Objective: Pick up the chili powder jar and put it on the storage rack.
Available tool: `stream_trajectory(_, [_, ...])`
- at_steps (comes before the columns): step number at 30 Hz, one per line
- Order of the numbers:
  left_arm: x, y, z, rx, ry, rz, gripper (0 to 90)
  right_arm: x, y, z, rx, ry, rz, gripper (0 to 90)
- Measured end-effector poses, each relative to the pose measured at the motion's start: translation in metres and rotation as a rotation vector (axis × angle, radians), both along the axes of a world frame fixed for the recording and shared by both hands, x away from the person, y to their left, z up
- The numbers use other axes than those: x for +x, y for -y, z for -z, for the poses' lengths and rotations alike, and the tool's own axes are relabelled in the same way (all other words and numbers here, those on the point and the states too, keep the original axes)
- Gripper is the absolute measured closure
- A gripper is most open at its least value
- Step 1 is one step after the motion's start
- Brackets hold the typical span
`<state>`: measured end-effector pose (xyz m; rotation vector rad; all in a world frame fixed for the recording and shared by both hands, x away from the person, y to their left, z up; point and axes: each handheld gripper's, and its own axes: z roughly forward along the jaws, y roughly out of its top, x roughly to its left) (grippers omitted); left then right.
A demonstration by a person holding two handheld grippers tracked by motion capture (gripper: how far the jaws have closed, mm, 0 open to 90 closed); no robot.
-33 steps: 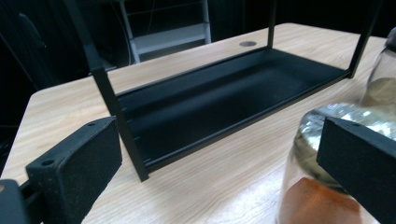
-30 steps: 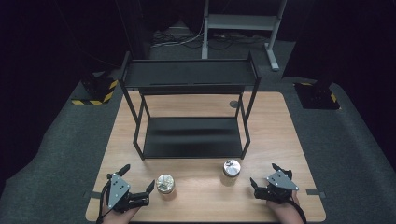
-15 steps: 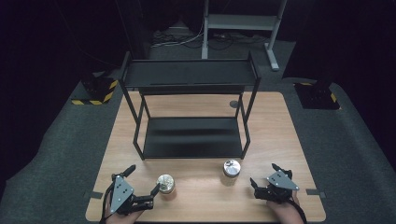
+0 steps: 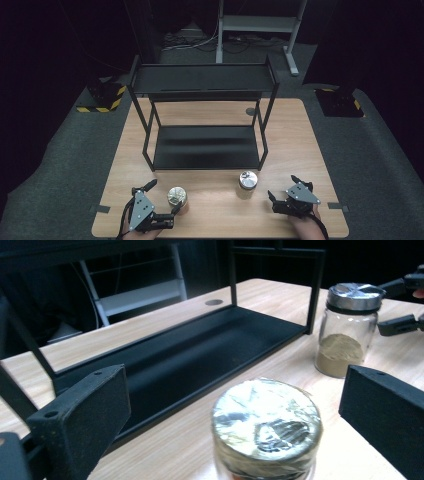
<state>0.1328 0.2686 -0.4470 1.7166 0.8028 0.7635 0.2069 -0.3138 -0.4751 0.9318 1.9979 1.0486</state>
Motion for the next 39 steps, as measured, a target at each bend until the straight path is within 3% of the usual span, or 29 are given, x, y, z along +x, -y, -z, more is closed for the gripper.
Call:
stream_trajectory(26, [0.012, 0.005, 0.013, -0.026, -0.062, 0.031, 0.7, 0.000, -0.001, 0.000, -0.005, 0.001, -0.002, 0.2])
stream_trajectory(39, [0.017, 0.006, 0.017, -0.036, -0.082, 0.050, 13.5, 0.000, 0.000, 0.000, -0.002, 0.003, -0.002, 0.2])
